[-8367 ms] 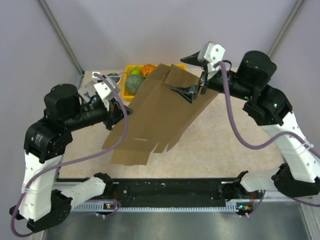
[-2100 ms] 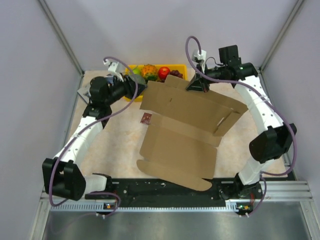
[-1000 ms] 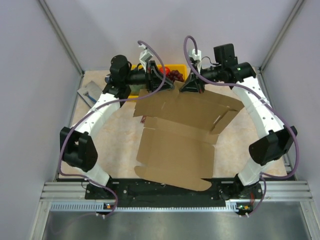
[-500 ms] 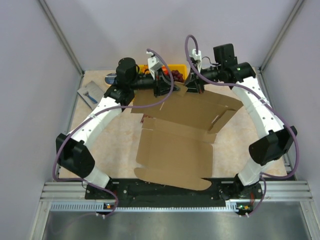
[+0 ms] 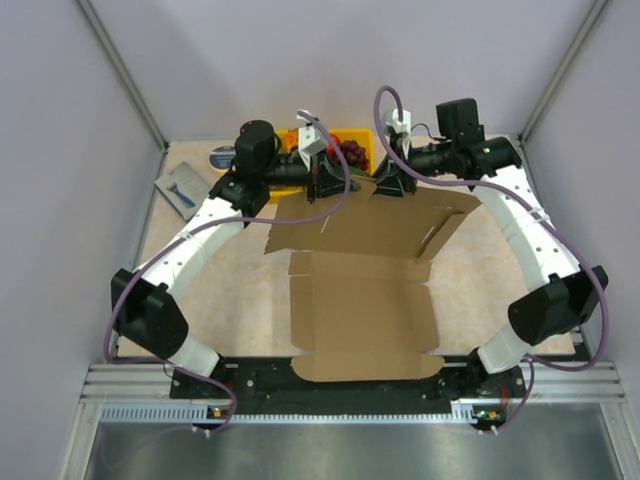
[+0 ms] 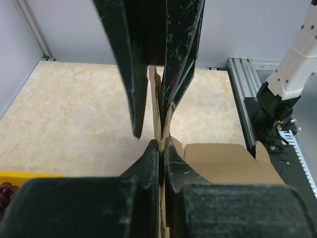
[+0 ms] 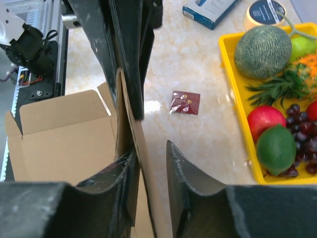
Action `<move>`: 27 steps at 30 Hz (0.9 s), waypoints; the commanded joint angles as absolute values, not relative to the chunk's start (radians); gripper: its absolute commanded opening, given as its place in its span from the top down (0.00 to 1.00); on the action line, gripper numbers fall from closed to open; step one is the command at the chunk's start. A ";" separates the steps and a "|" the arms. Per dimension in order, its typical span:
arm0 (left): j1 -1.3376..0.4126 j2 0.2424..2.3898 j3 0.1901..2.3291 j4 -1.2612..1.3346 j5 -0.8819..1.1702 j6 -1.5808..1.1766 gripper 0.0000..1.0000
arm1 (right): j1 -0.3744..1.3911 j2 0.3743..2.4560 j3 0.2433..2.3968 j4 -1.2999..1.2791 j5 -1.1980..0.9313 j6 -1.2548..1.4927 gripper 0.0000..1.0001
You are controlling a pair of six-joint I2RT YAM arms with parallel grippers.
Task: Fold the paper box
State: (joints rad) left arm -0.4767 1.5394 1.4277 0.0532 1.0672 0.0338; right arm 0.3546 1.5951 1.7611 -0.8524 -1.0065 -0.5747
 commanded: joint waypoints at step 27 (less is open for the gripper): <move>-0.078 0.795 0.729 0.017 0.203 -0.520 0.28 | 0.221 1.563 1.775 -0.795 -1.247 -0.552 1.00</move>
